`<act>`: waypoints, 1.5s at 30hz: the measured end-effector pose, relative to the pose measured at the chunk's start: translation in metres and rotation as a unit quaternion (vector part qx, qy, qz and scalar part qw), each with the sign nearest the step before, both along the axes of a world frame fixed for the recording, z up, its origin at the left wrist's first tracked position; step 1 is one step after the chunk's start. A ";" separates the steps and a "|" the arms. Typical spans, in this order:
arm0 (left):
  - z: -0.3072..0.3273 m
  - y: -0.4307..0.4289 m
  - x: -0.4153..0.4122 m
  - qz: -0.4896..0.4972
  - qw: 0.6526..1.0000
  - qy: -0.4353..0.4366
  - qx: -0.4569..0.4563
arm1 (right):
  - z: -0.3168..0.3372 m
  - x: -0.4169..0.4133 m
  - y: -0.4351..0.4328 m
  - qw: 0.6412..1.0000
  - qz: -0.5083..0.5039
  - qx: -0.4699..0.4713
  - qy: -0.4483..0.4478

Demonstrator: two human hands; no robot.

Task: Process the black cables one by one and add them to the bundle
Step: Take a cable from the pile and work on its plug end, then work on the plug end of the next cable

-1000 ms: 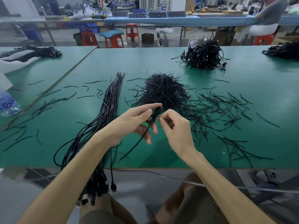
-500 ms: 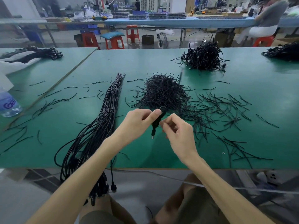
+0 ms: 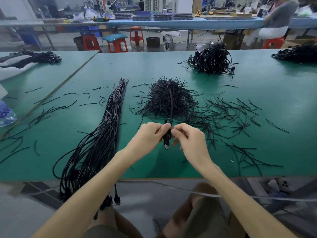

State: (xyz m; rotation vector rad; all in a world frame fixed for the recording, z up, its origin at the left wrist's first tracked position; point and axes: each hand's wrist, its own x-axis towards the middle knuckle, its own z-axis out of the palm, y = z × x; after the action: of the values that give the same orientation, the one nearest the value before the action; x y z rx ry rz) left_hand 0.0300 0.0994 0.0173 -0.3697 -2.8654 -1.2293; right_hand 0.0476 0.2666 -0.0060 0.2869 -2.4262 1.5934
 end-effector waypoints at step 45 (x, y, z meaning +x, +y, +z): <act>-0.014 -0.065 -0.026 0.025 0.995 -0.075 -0.067 | -0.005 -0.016 -0.065 0.976 0.154 0.147 -0.035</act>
State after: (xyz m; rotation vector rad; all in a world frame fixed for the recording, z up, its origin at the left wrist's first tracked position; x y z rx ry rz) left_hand 0.0042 0.0344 0.0032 -0.2118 -3.0727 -1.1062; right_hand 0.0316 0.2018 -0.0115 0.7003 -2.7826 1.3635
